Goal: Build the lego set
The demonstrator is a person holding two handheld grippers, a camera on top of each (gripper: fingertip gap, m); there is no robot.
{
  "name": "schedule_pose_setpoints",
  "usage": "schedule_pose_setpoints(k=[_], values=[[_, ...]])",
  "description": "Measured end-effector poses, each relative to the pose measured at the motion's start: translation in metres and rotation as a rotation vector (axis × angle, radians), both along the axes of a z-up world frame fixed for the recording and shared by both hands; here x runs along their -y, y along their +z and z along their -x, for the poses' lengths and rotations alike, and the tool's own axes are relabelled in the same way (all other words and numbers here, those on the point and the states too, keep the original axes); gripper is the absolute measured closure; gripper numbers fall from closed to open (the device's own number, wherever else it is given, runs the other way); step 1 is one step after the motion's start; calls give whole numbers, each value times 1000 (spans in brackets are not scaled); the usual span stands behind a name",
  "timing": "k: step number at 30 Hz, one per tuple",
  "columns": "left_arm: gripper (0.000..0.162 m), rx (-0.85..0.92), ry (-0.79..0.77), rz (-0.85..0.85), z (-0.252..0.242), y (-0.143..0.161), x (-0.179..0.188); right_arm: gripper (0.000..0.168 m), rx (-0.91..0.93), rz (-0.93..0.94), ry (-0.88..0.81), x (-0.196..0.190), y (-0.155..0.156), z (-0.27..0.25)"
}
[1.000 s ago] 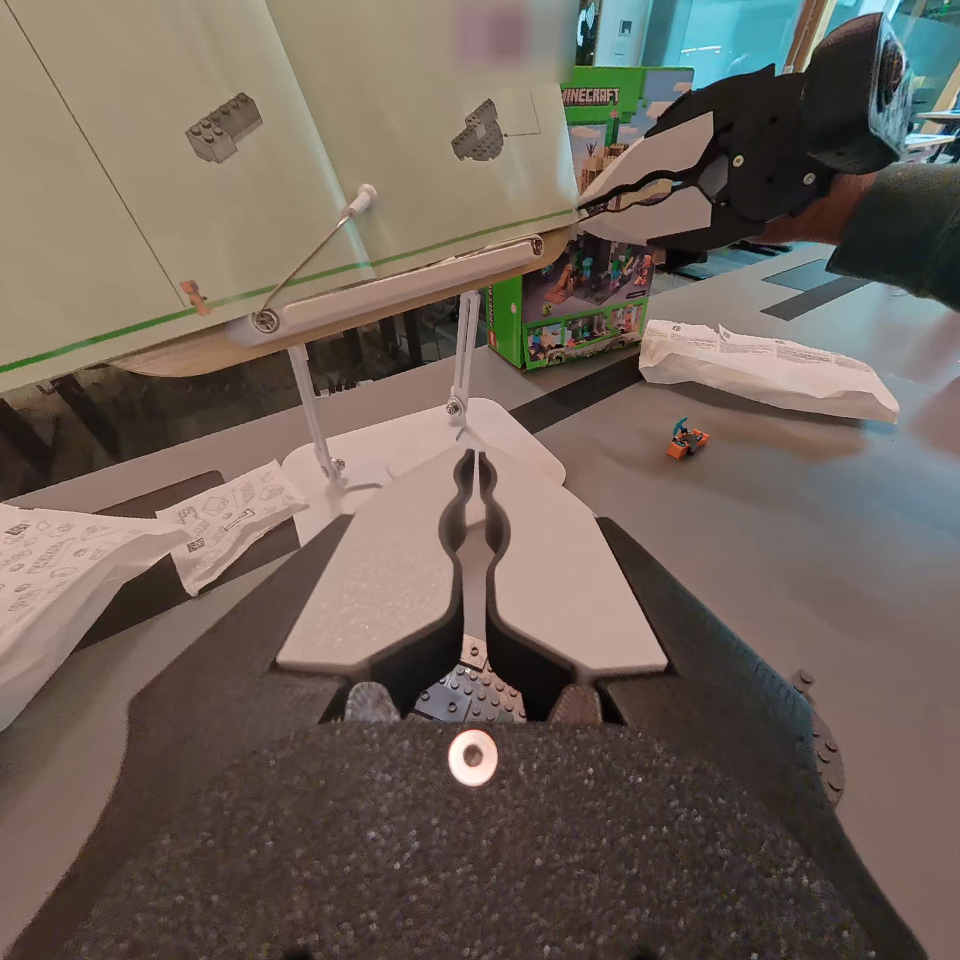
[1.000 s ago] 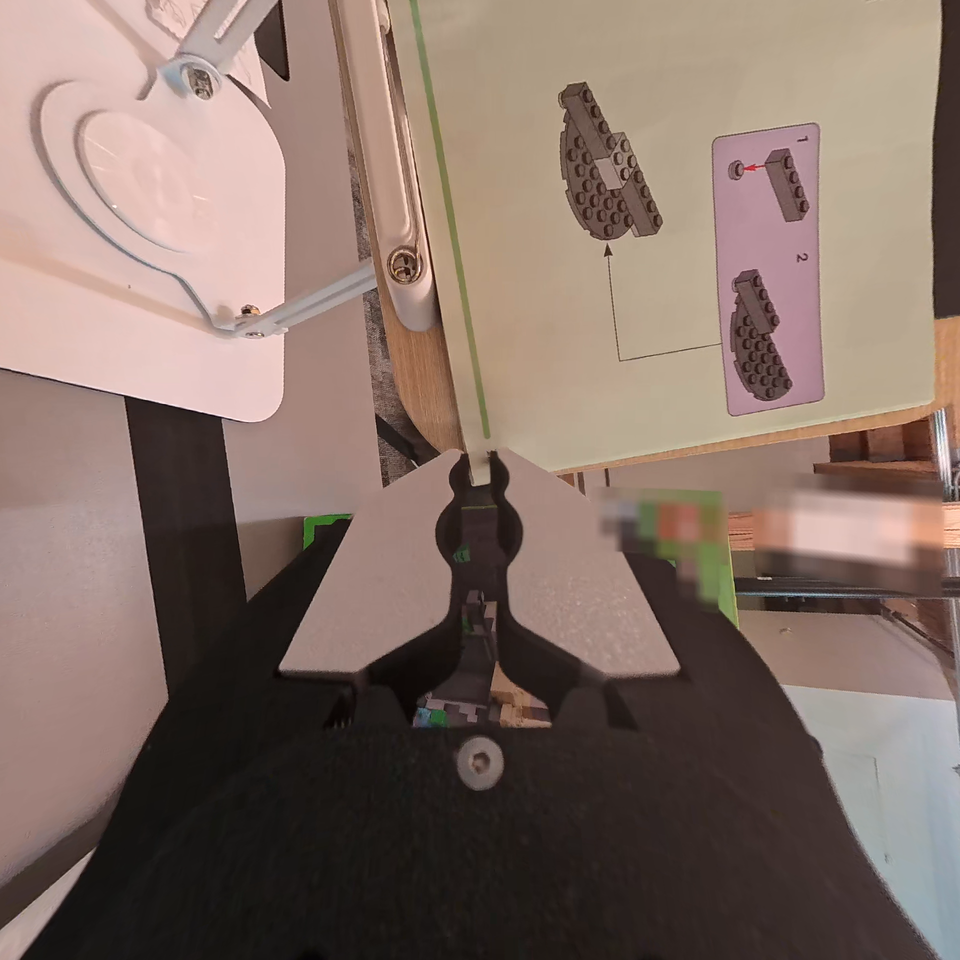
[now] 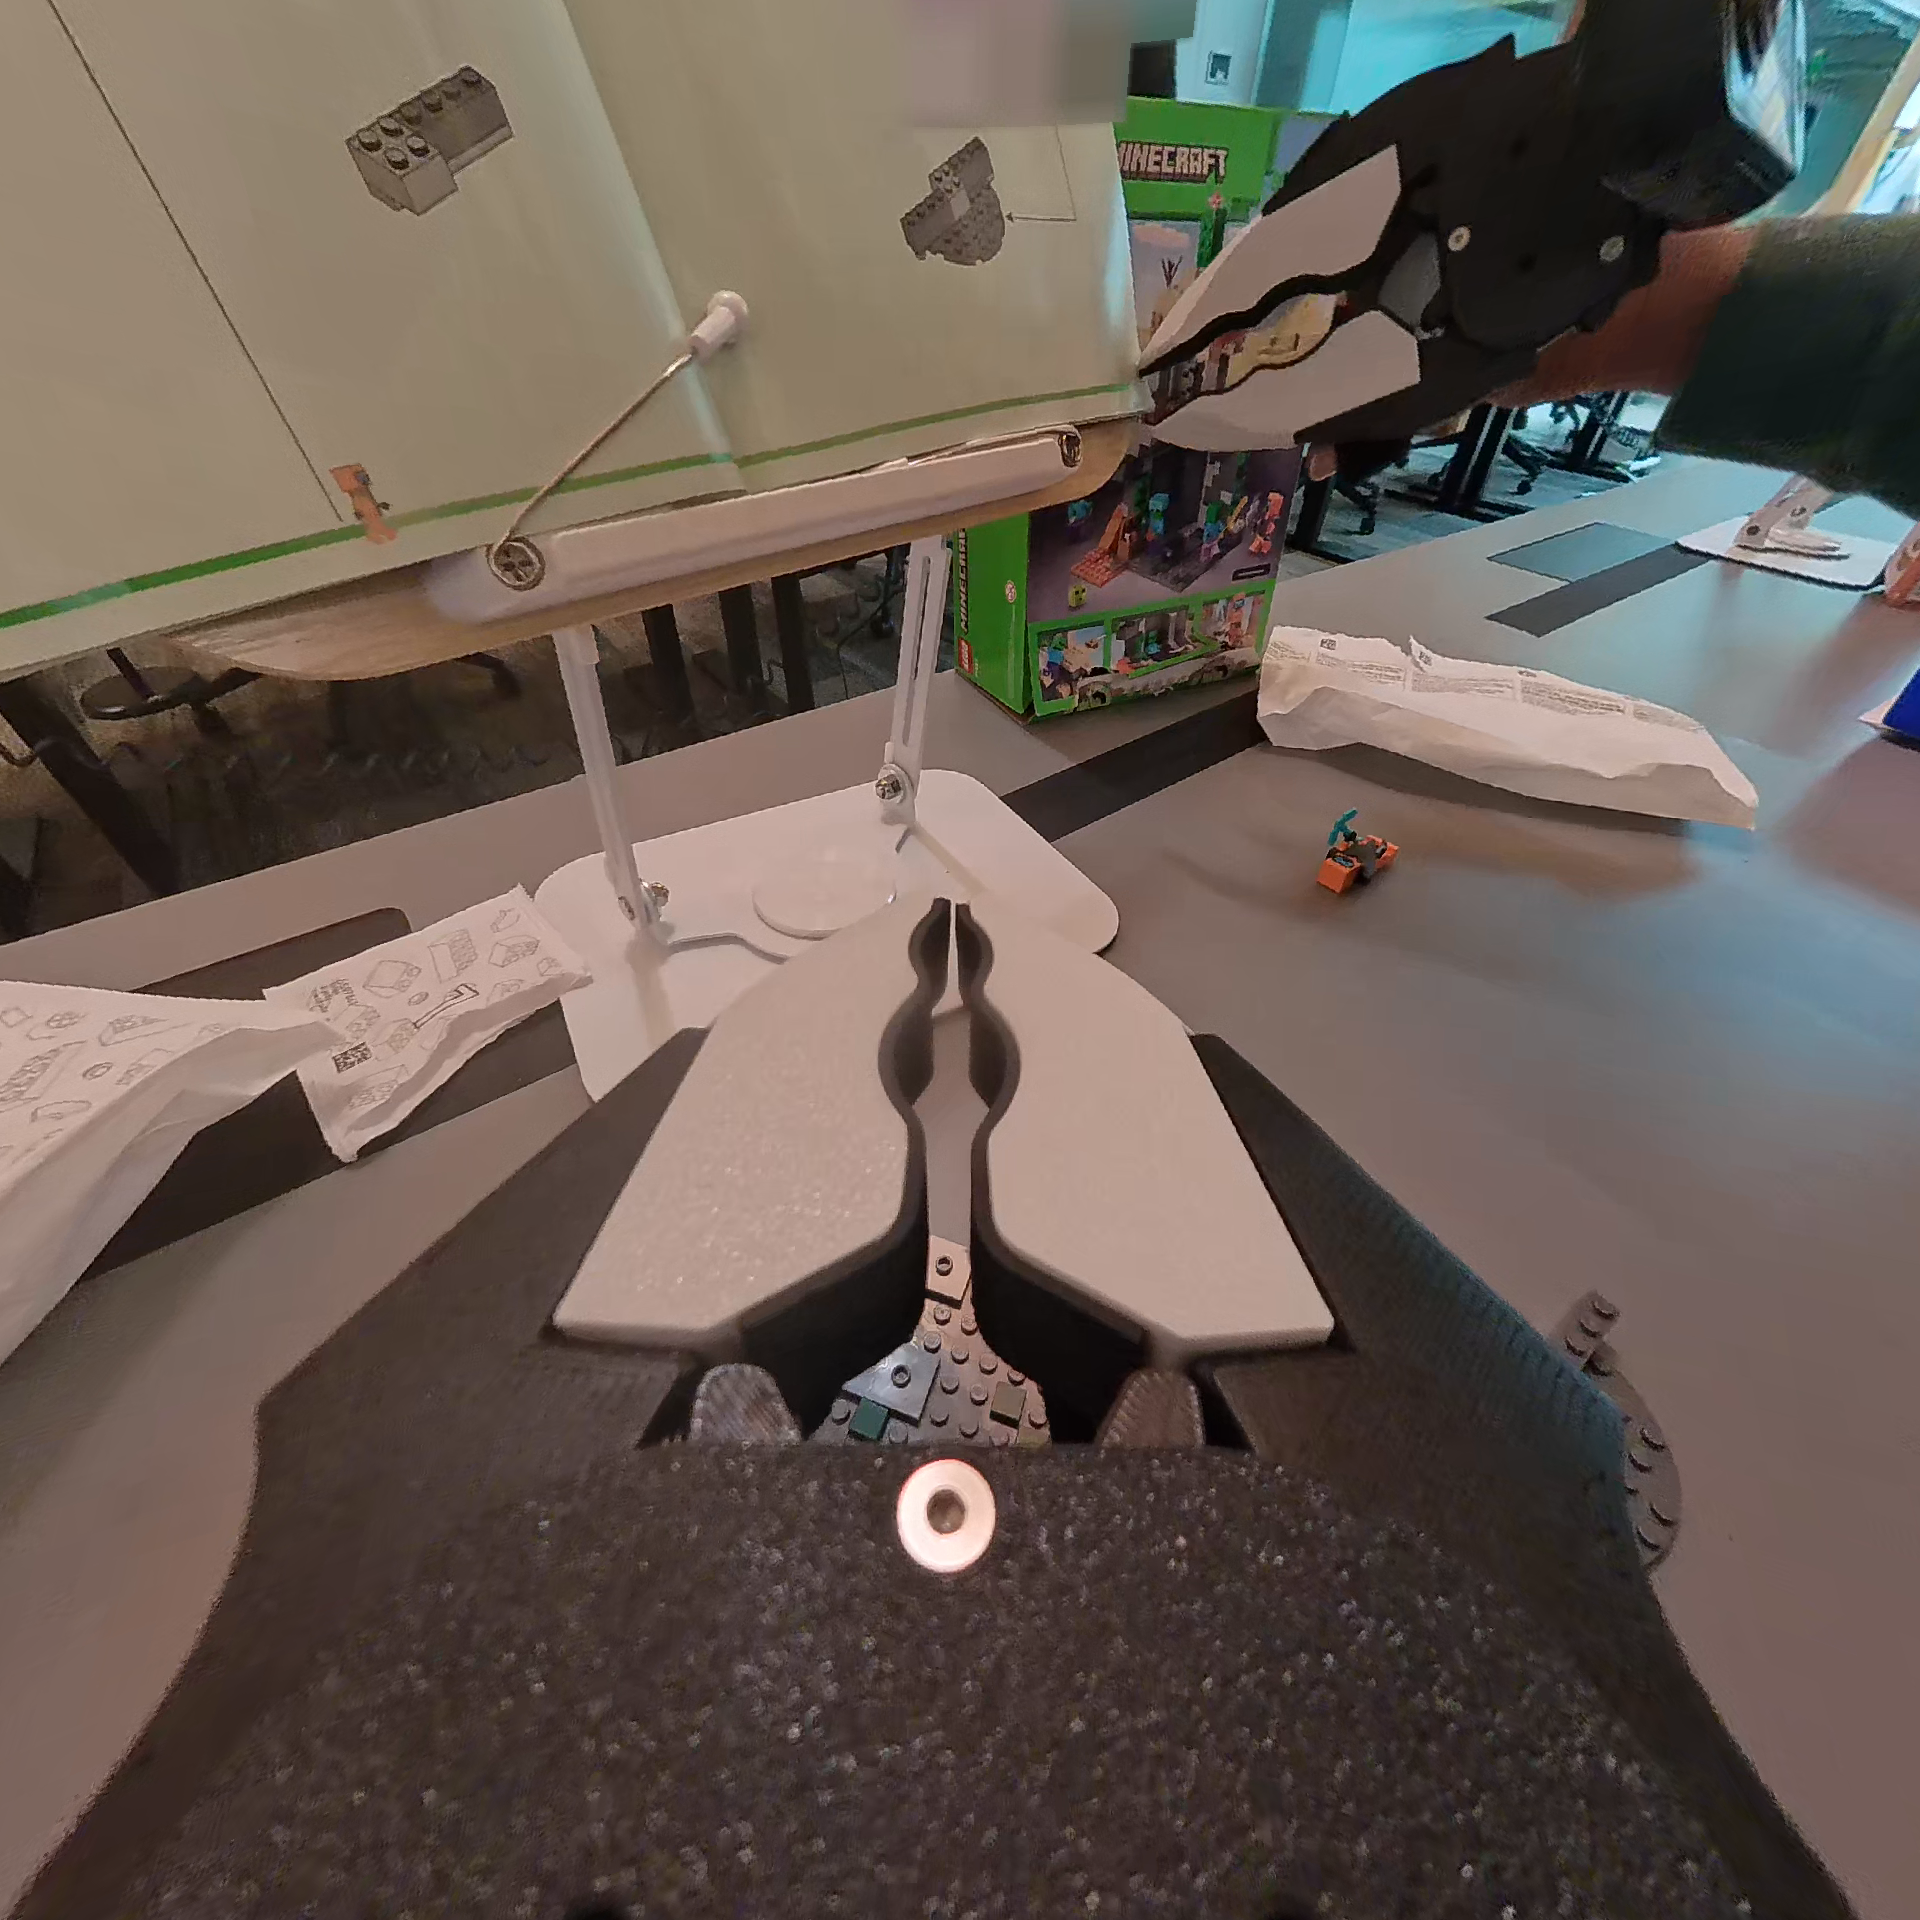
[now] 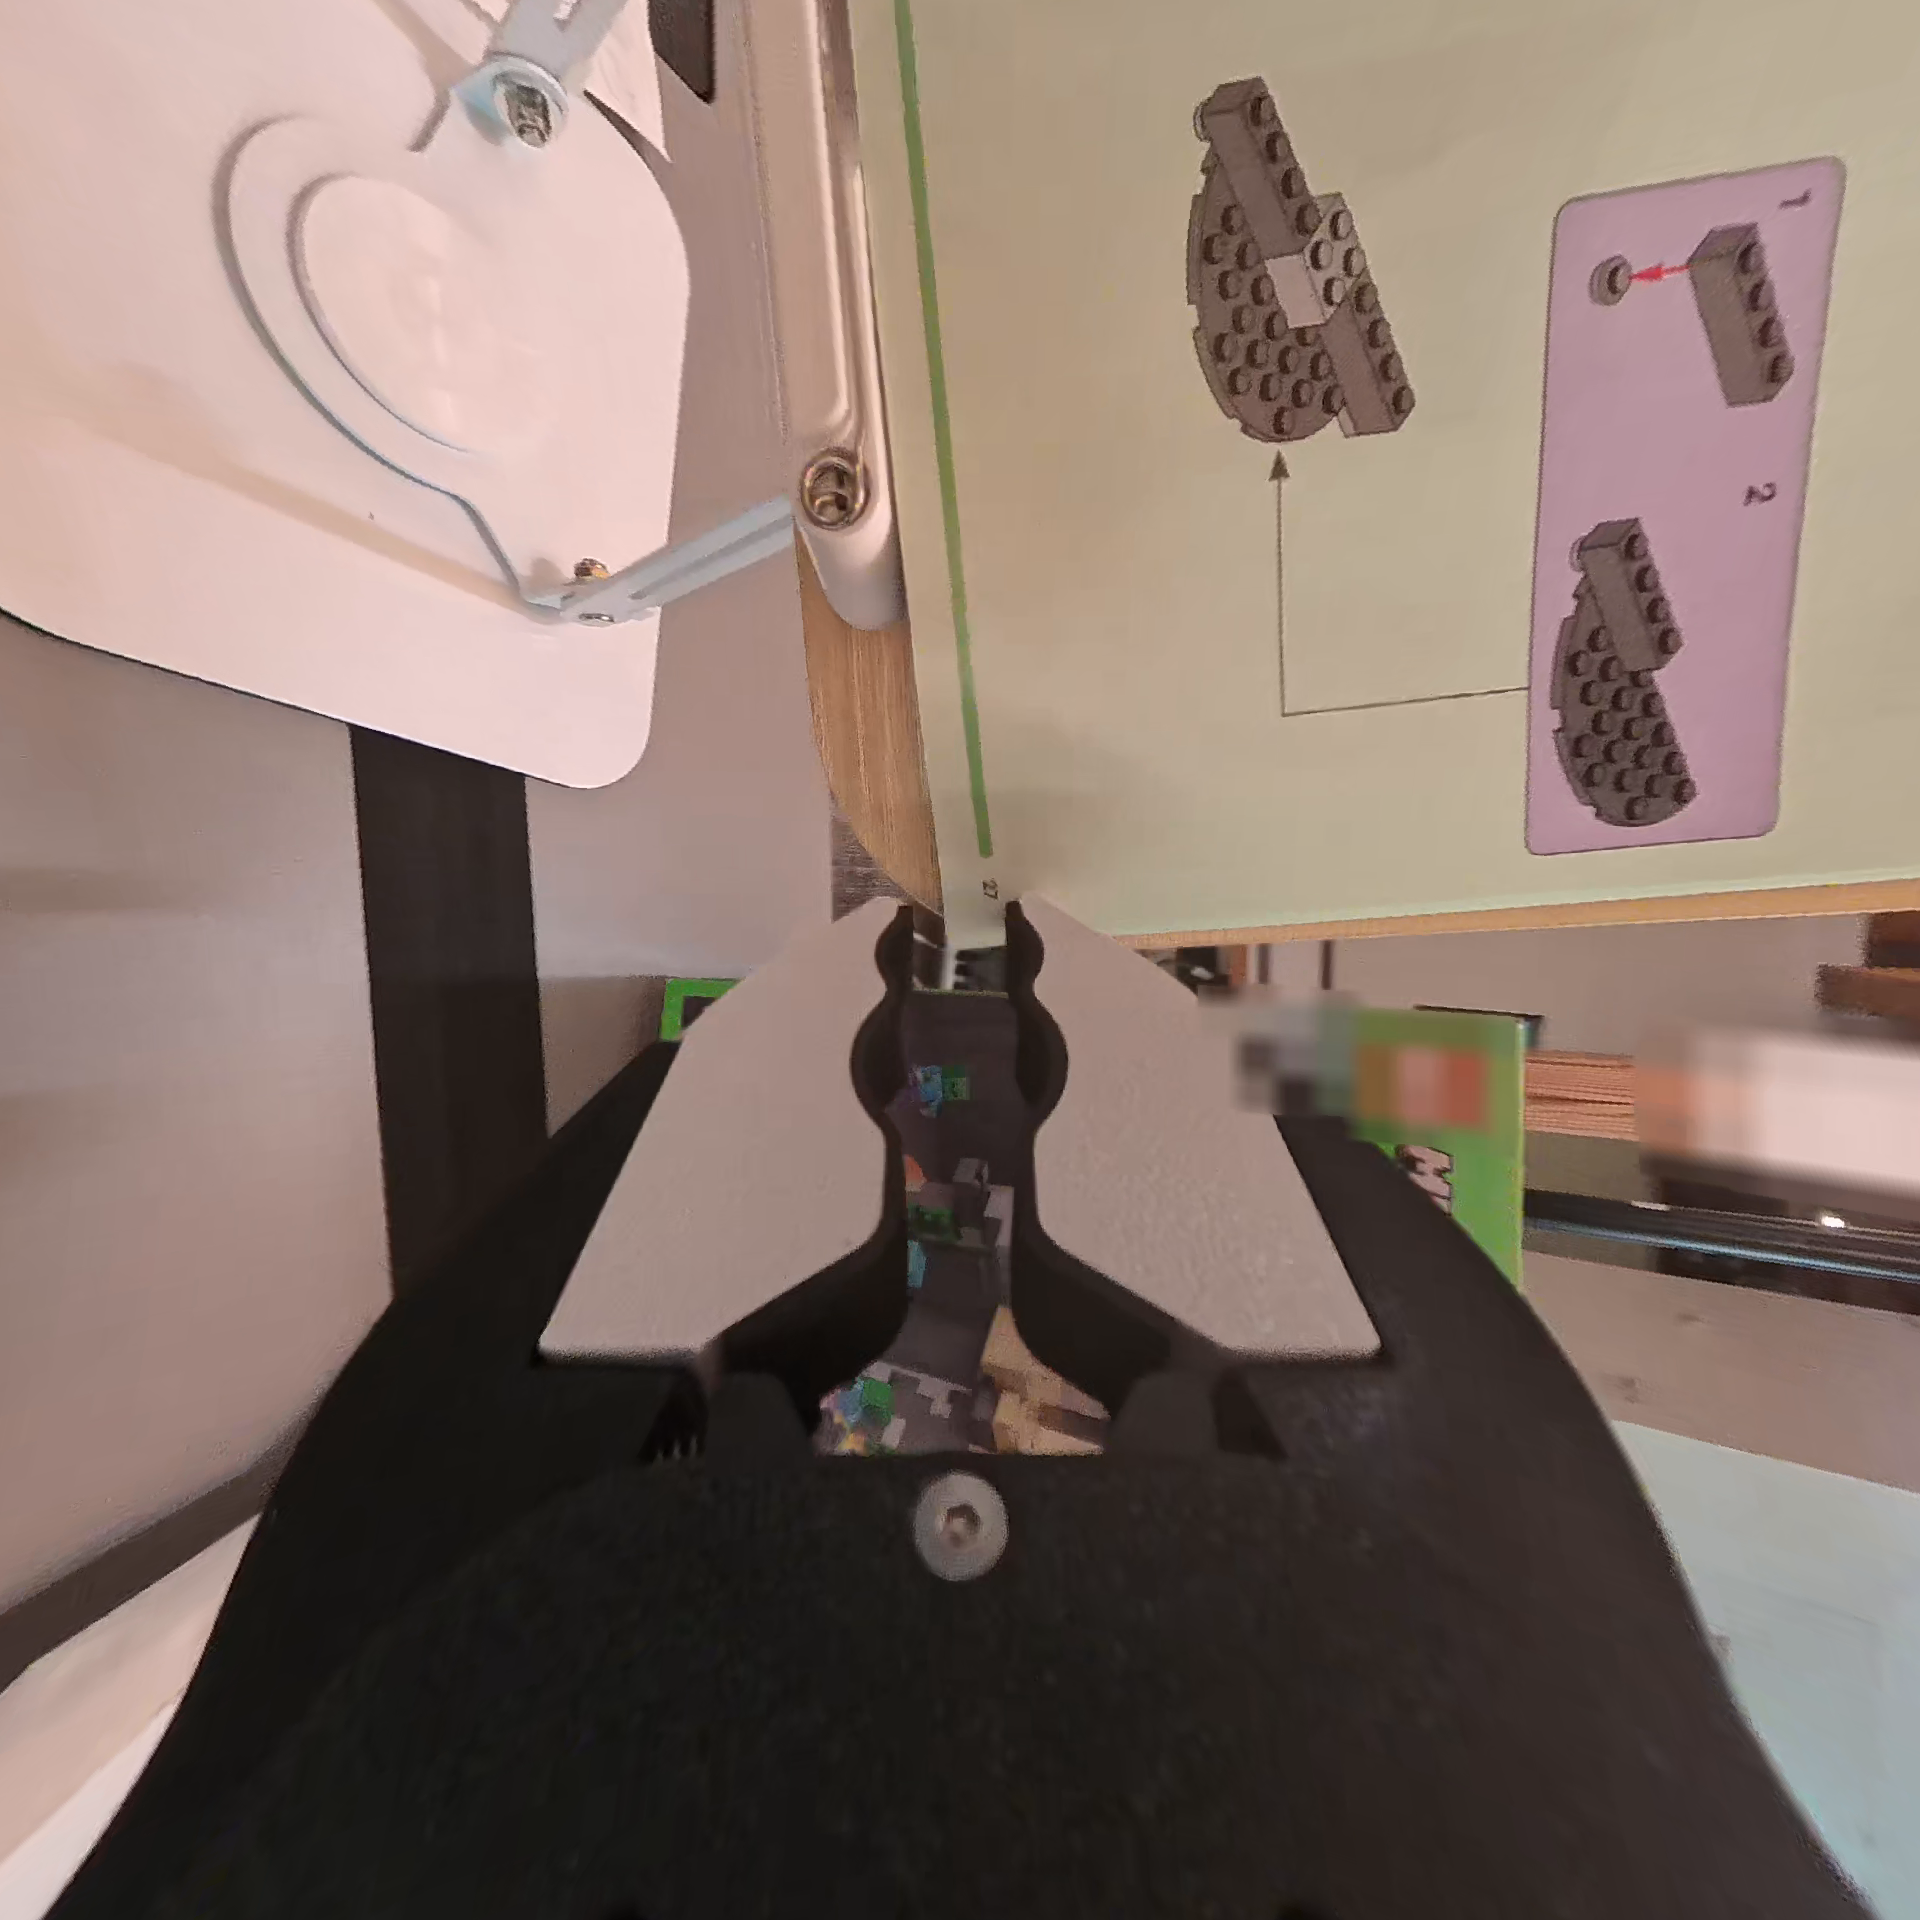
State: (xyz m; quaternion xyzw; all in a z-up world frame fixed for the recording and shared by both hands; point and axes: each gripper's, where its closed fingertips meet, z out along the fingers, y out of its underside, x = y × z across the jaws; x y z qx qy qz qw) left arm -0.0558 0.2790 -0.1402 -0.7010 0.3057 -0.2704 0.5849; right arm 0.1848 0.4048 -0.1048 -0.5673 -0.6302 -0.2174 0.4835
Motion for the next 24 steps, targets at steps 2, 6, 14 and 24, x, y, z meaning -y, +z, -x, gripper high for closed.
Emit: schedule_pose_setpoints(k=[2, 6, 14, 24], values=[[161, 1, 0, 0, 0, 0, 0, 151, 4, -57, -4, -1, 1, 1], [161, -2, 0, -2, 0, 0, 1, 152, 20, -132, -14, -4, 3, 3], [161, 4, -2, 4, 2, -1, 0, 155, 25, -98, -1, -4, 6, 4], [161, 1, -13, 8, 0, -2, 1, 164, 46, -78, 16, -1, 9, 5]])
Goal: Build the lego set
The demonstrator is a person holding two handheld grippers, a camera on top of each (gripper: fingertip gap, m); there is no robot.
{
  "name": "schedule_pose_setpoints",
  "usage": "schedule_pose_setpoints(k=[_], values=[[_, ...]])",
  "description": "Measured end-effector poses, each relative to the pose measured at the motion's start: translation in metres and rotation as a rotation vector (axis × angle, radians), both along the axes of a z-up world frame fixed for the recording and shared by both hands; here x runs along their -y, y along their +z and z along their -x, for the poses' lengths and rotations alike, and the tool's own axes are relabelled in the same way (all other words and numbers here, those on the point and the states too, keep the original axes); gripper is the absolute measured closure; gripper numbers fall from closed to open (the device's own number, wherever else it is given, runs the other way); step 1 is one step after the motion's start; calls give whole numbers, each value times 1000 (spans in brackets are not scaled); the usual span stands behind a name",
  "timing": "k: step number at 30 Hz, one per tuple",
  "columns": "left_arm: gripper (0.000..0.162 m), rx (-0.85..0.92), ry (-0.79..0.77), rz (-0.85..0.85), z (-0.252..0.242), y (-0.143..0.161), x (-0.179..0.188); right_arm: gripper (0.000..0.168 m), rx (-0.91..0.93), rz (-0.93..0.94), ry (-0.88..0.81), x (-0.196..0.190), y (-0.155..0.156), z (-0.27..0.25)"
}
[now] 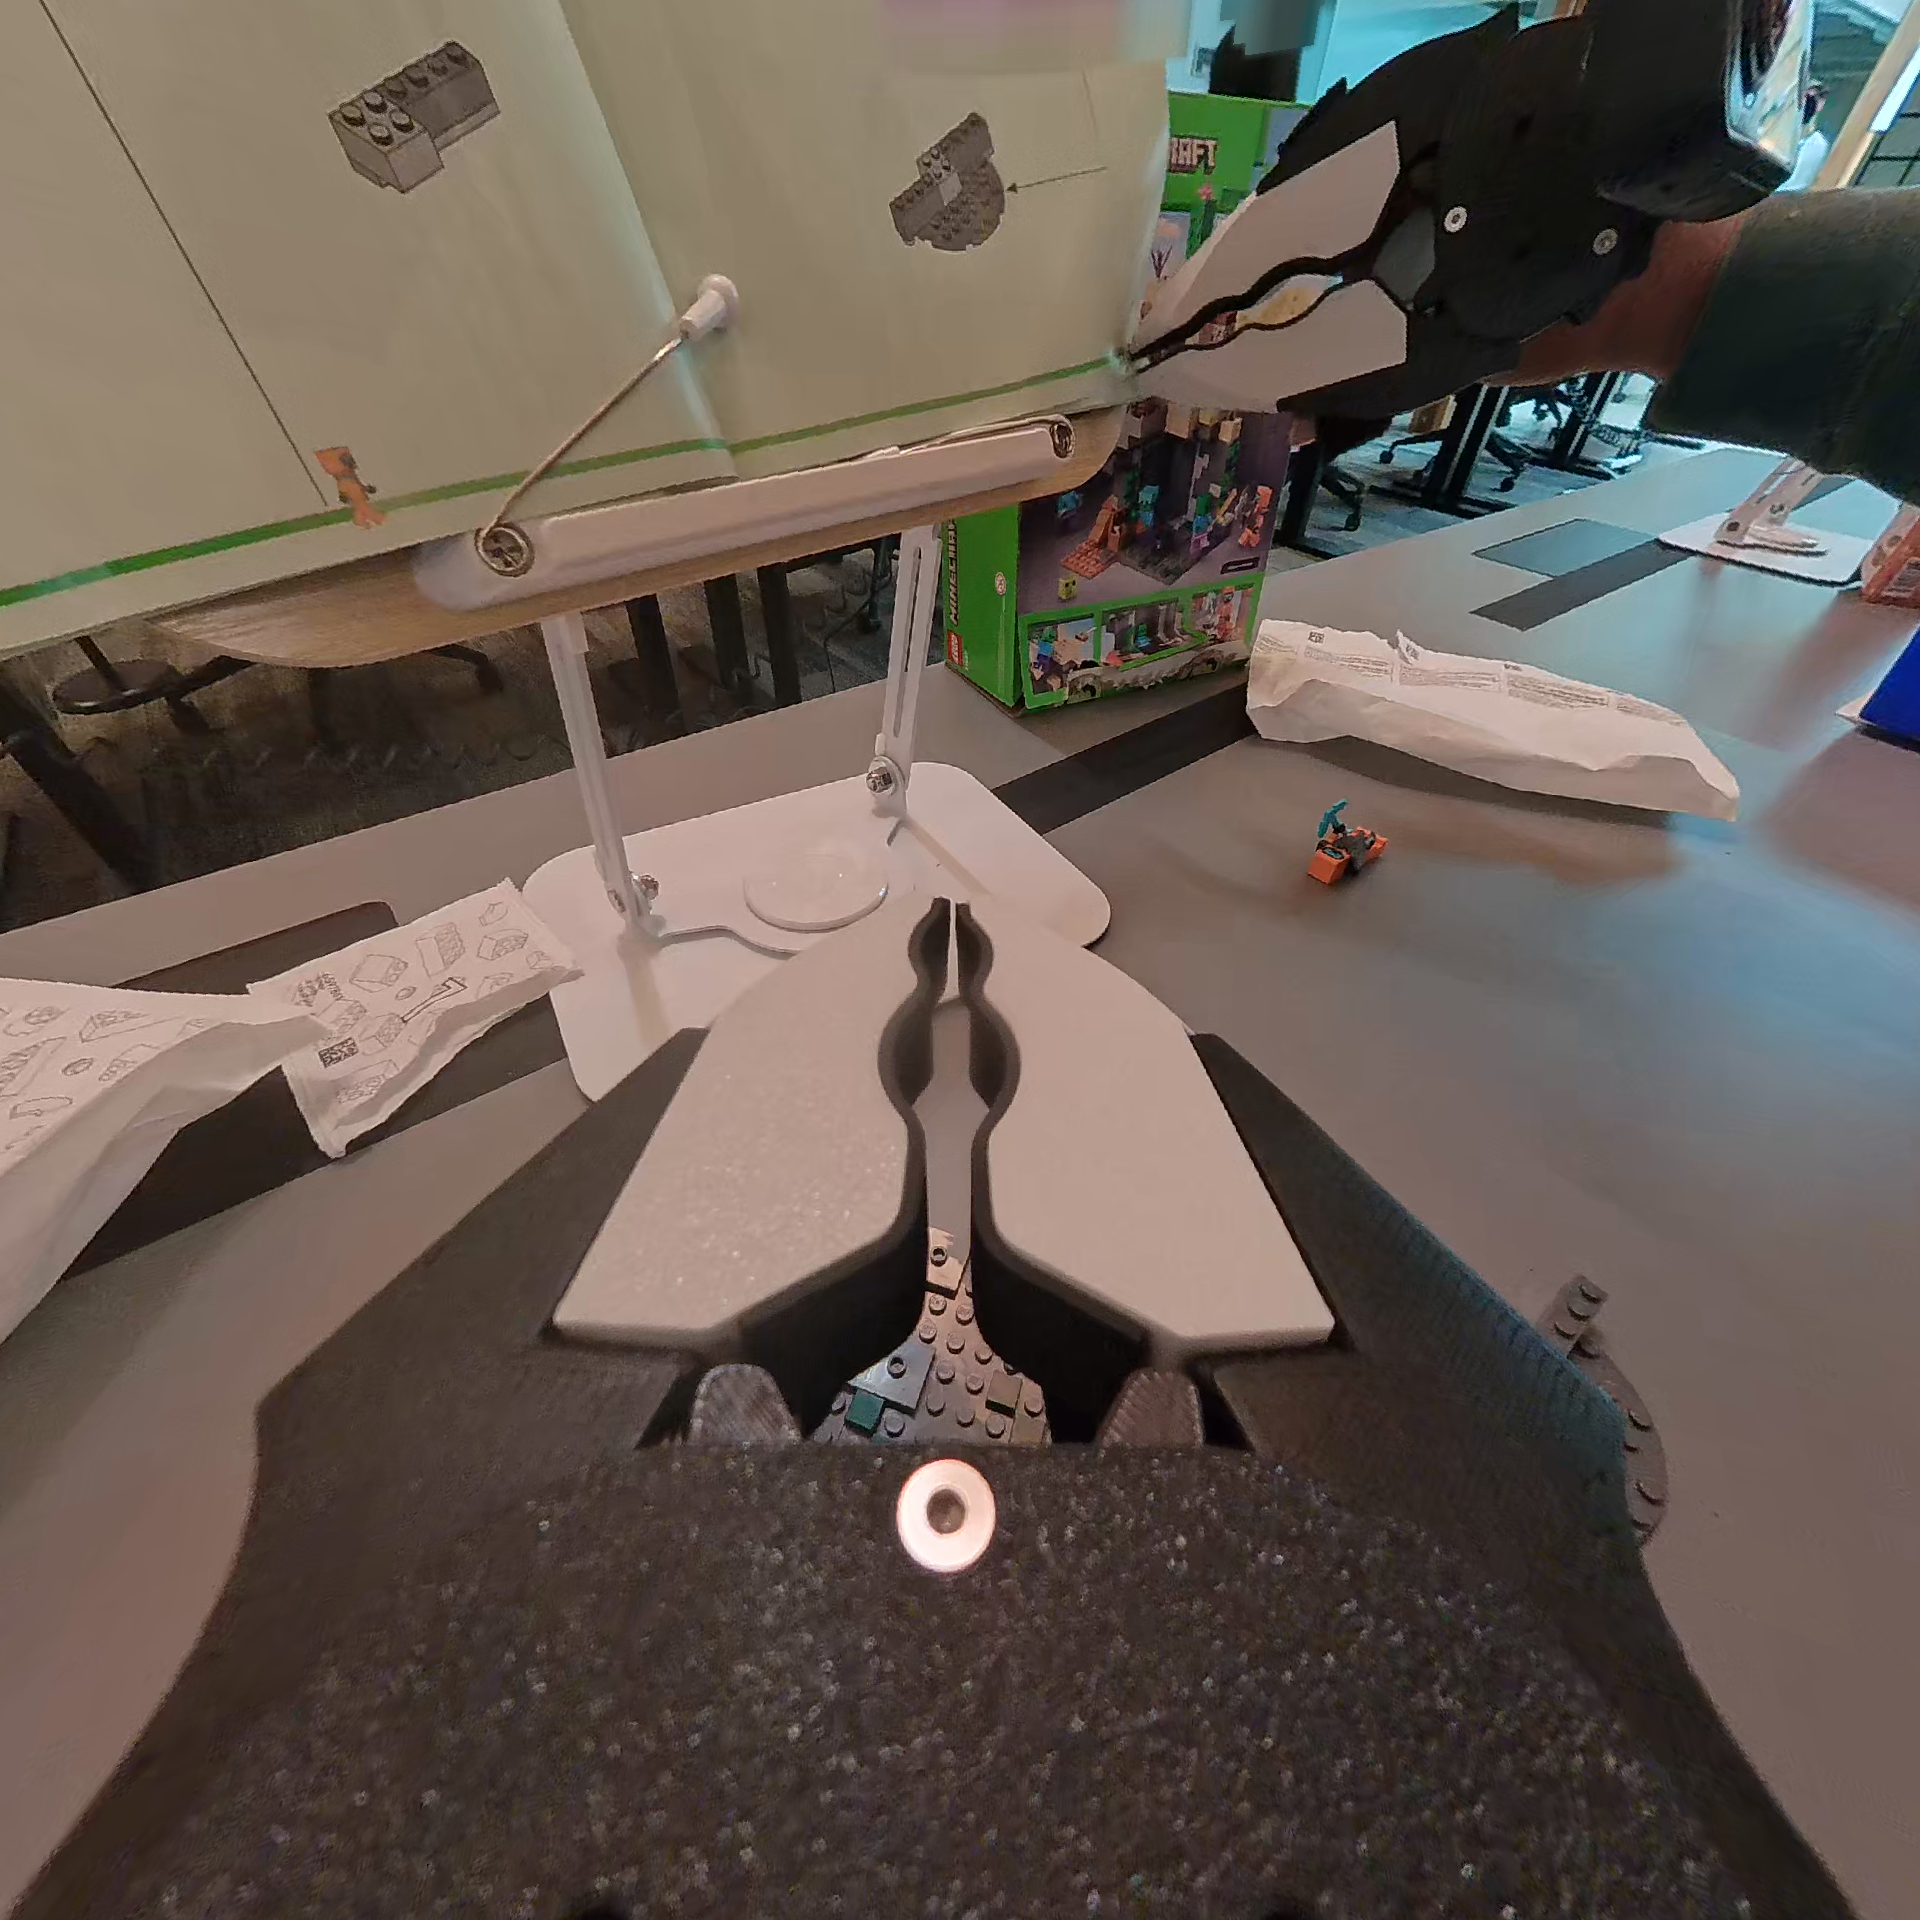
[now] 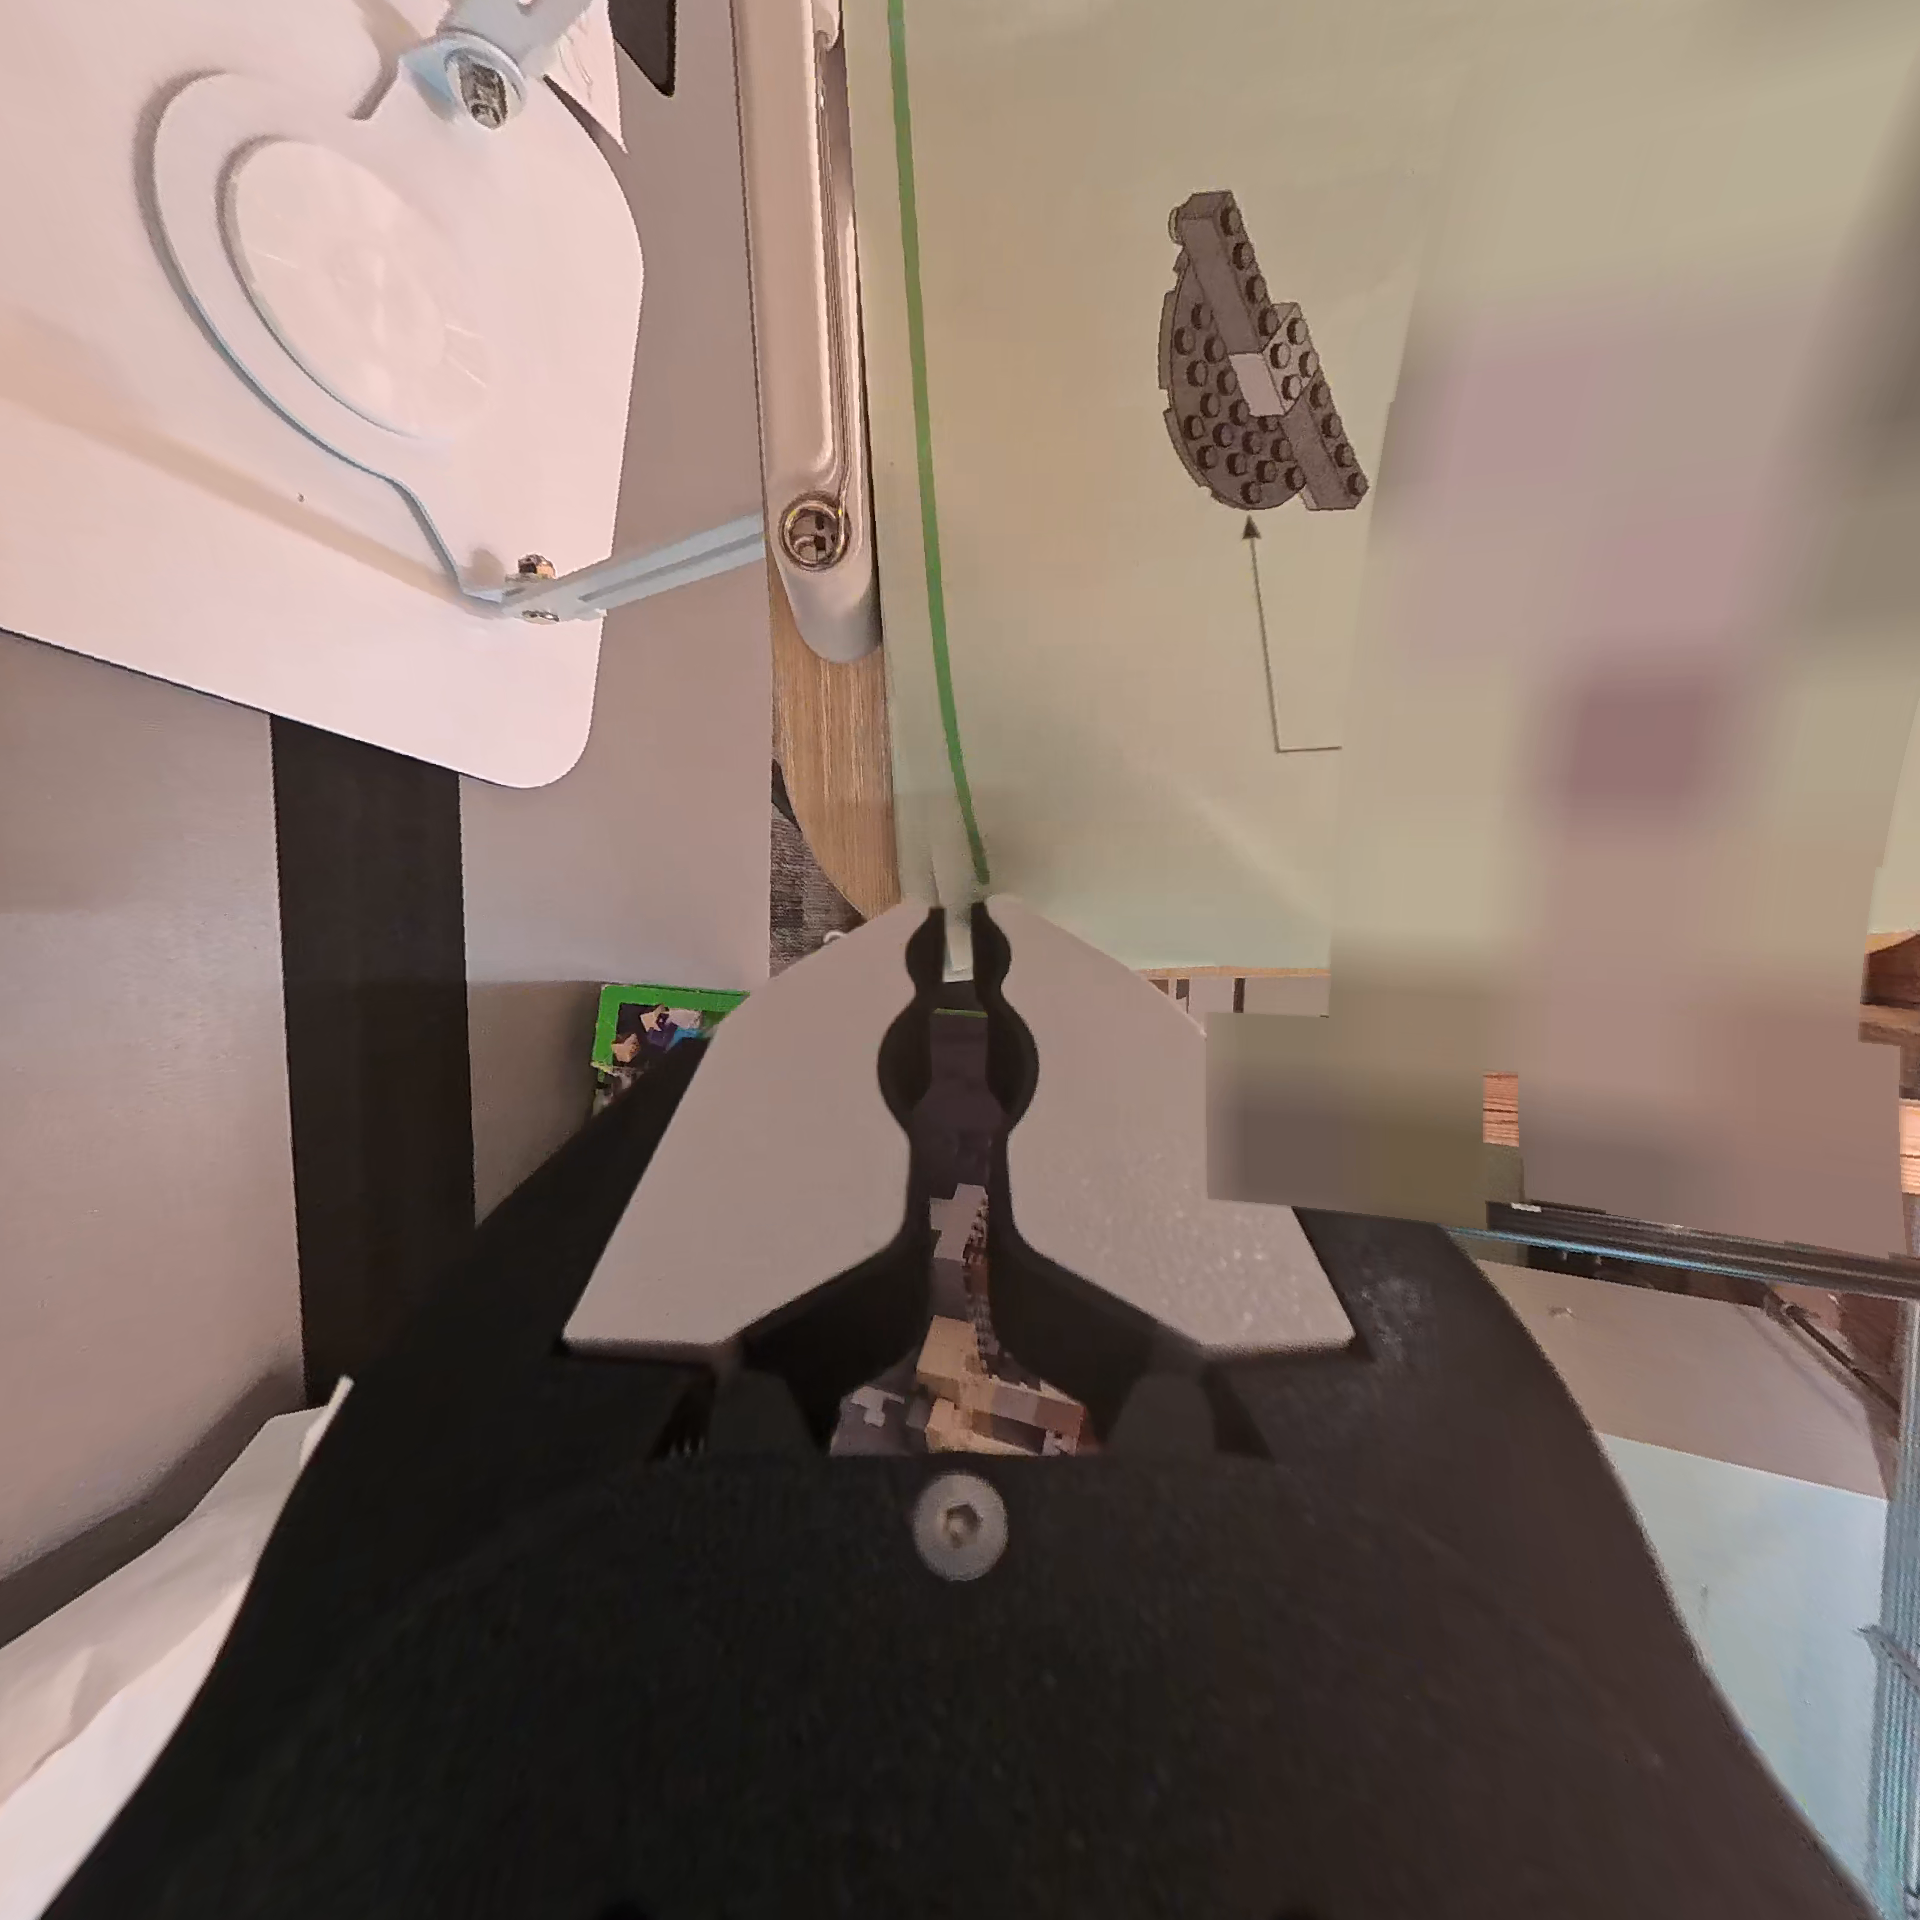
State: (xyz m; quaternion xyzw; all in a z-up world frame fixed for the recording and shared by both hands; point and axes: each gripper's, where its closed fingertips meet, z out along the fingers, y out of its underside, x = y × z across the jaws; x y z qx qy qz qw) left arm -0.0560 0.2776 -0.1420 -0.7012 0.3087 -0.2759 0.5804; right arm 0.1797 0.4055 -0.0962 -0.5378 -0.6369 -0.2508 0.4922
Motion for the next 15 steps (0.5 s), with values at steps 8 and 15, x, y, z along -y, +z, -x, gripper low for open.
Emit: schedule_pose_setpoints(k=[8, 15], values=[[161, -1, -9, 4, -1, -1, 1, 168, 8, -16, 10, 4, 3, 2], [161, -4, -24, 12, -5, -2, 4, 168, -88, 1, 28, 19, 18, 6]])
